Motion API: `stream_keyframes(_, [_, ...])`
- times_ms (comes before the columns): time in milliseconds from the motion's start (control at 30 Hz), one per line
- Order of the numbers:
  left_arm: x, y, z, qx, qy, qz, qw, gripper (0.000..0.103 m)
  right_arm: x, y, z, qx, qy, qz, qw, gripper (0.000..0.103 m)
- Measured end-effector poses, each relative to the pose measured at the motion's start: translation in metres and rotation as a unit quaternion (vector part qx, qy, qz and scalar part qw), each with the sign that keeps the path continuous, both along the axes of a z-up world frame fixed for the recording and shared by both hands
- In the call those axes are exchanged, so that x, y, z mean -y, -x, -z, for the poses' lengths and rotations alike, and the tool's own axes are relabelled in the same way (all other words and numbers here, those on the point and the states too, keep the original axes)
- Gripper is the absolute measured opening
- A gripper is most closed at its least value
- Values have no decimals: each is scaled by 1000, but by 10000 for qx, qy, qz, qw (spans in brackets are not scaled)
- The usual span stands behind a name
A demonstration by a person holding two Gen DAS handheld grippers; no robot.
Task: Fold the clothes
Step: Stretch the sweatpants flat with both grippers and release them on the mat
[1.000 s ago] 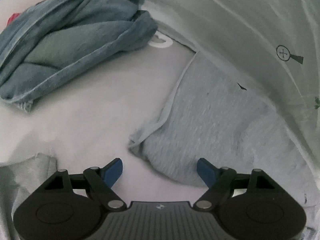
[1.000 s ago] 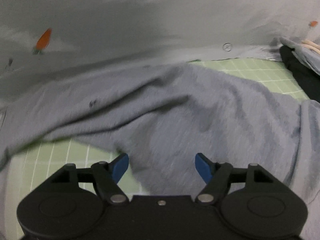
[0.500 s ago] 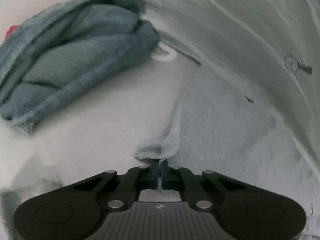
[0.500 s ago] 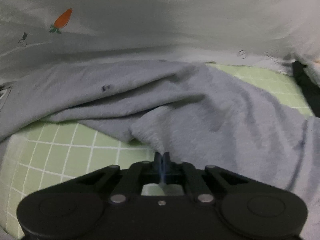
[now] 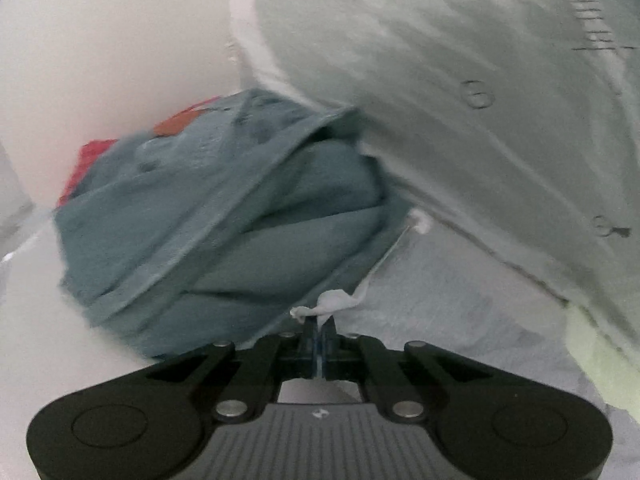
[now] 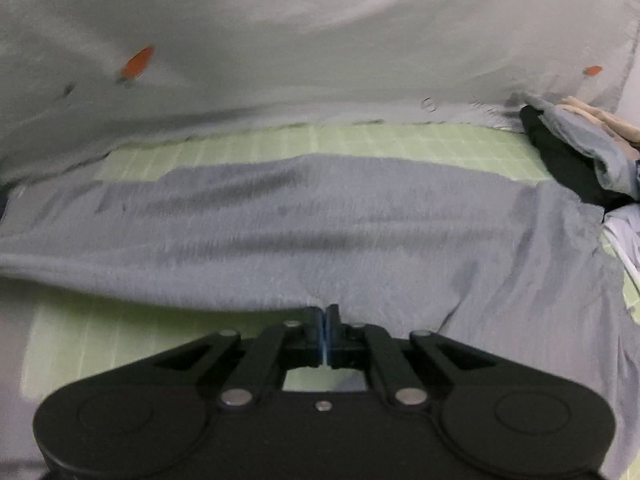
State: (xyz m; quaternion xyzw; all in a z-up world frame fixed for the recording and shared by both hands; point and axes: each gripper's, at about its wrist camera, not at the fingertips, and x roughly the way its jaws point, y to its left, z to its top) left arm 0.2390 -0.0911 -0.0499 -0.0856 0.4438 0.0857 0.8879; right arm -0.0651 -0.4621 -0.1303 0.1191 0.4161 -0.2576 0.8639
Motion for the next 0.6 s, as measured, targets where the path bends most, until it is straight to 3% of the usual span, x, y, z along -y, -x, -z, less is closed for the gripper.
stream_keyframes(167, [-32,25,17,-322,-56,-313,9990,3,-26,6,5,-193,-188,-435,9987,3])
stream_keyframes(233, [-41,36,22,-431,-45,-439,9981,9,-29,6,5,-244,-201,-547,9980,6])
stream_keyframes(267, [-43,41,23,-477,-19,-438,9979,13,-28,6,3,-248,-205,-547,9980,13])
stream_keyframes(300, [-44,48,23,-518,1,-442,9977,23,-25,7,1,-216,-214,-514,9982,21])
stream_keyframes(367, [-43,61,21,-508,32,-420,9978,36,-18,10,-3,-108,-220,-409,9989,48])
stream_keyframes(433, [-36,74,17,-489,57,-294,9984,55,-9,13,-6,-16,-203,-302,9993,55])
stream_keyframes(500, [-25,92,13,-466,46,-173,9988,77,1,19,-7,19,-214,-208,9996,76])
stream_keyframes(533, [-18,103,11,-472,53,-102,9988,80,6,23,-7,26,-206,-141,9997,88])
stream_keyframes(600, [-2,118,10,-548,131,93,9984,85,16,35,-4,10,-149,-37,9999,91])
